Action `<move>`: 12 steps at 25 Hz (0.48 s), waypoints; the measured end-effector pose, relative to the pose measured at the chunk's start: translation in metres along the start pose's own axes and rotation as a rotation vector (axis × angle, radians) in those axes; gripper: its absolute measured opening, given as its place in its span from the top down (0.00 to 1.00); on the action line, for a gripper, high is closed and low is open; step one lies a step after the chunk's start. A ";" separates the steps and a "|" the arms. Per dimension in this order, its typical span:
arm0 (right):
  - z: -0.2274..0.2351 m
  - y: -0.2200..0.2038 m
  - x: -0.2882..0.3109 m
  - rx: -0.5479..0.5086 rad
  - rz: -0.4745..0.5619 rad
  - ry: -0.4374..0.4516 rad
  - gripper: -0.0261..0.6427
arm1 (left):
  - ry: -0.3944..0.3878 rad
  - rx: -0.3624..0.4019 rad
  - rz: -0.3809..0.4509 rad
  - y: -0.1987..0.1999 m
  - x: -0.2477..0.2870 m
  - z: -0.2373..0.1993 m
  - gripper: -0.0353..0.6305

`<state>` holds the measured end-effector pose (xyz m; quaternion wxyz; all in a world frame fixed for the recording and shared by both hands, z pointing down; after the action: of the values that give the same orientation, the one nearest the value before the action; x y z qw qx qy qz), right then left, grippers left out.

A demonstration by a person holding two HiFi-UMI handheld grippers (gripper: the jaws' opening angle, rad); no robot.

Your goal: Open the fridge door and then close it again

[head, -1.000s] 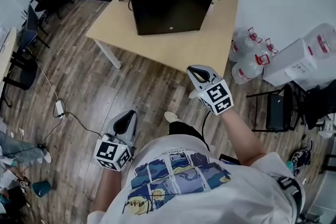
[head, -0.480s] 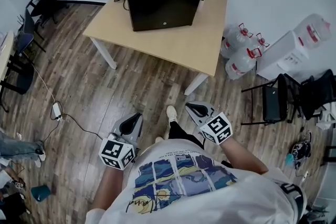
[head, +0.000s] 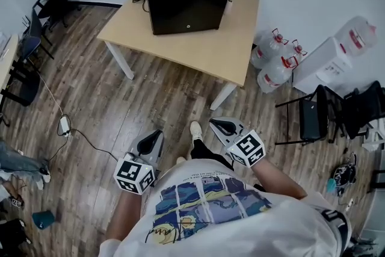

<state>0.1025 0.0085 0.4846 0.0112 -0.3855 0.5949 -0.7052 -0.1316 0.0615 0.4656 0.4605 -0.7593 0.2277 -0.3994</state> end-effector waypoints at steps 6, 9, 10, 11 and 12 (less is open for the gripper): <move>-0.010 0.001 -0.003 -0.017 0.011 0.012 0.94 | -0.001 -0.005 -0.001 -0.007 -0.003 0.007 0.90; -0.014 -0.001 -0.008 -0.017 0.013 0.009 0.94 | -0.014 -0.001 -0.003 -0.008 -0.002 0.012 0.90; -0.015 -0.003 -0.009 -0.016 0.013 0.008 0.94 | -0.018 0.001 -0.004 -0.008 -0.001 0.014 0.90; -0.016 -0.005 -0.011 -0.013 0.013 0.006 0.94 | -0.023 0.002 -0.006 -0.009 0.000 0.015 0.90; -0.018 -0.007 -0.012 -0.012 0.012 0.004 0.94 | -0.027 0.002 -0.009 -0.011 0.001 0.016 0.90</move>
<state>0.1042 0.0310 0.4838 0.0122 -0.3807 0.6014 -0.7023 -0.1181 0.0749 0.4715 0.4627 -0.7652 0.2175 -0.3912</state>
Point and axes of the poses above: the fingertips, and each gripper's own axes: x forward along the fingers, z to its right, y out of its top, the point moved 6 cm from there along -x, backward along the fingers, and after that the axes turned 7 degrees about -z, right-handed, at the moved point
